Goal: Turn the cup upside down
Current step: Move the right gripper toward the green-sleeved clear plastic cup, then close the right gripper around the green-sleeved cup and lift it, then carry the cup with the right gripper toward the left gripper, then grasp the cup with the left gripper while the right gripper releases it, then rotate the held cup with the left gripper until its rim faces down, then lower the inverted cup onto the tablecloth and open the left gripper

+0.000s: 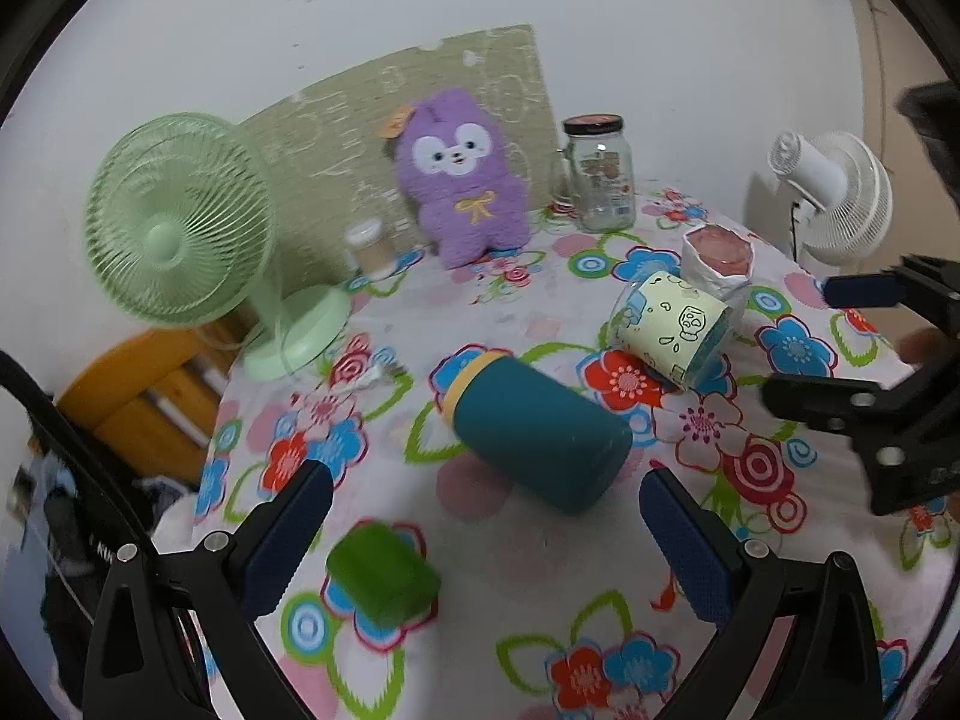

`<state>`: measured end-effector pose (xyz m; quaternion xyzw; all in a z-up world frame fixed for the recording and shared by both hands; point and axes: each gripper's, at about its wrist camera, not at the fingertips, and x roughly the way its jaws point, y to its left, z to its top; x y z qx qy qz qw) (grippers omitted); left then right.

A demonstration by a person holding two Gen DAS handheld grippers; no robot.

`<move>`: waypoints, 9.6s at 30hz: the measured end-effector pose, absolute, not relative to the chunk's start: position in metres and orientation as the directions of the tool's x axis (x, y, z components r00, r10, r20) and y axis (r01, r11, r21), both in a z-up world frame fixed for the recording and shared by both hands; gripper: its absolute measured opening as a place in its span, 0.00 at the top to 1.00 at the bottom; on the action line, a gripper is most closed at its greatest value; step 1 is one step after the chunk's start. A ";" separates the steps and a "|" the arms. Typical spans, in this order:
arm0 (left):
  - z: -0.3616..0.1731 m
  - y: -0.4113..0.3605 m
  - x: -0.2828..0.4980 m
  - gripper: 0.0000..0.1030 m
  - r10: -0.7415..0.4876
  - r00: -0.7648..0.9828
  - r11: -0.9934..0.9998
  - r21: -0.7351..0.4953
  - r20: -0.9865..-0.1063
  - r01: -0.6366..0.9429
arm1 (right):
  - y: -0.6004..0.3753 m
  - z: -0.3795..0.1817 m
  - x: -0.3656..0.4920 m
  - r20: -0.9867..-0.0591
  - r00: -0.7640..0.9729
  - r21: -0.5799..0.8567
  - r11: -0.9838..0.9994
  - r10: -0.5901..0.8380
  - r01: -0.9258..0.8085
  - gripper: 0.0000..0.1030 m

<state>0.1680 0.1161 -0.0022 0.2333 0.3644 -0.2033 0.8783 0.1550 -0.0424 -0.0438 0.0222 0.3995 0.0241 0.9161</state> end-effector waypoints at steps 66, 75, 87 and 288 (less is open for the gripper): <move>-0.041 0.197 0.056 0.00 -0.176 0.483 0.767 0.188 -0.858 0.613 | 0.056 -0.080 0.067 -0.784 0.546 0.183 0.950 0.296 -0.253 0.38; -0.055 0.190 0.039 0.00 -0.175 0.450 0.748 0.179 -0.876 0.639 | 0.069 -0.097 0.051 -0.816 0.516 0.137 0.954 0.261 -0.266 0.38; -0.063 0.198 0.033 0.00 -0.171 0.402 0.769 0.133 -0.900 0.625 | 0.078 -0.105 0.044 -0.837 0.483 0.119 0.947 0.258 -0.299 0.27; 0.019 0.195 0.069 0.03 -0.170 0.151 0.892 -0.087 -0.974 0.444 | 0.037 -0.023 0.008 -0.664 0.657 0.136 0.921 0.358 -0.364 0.06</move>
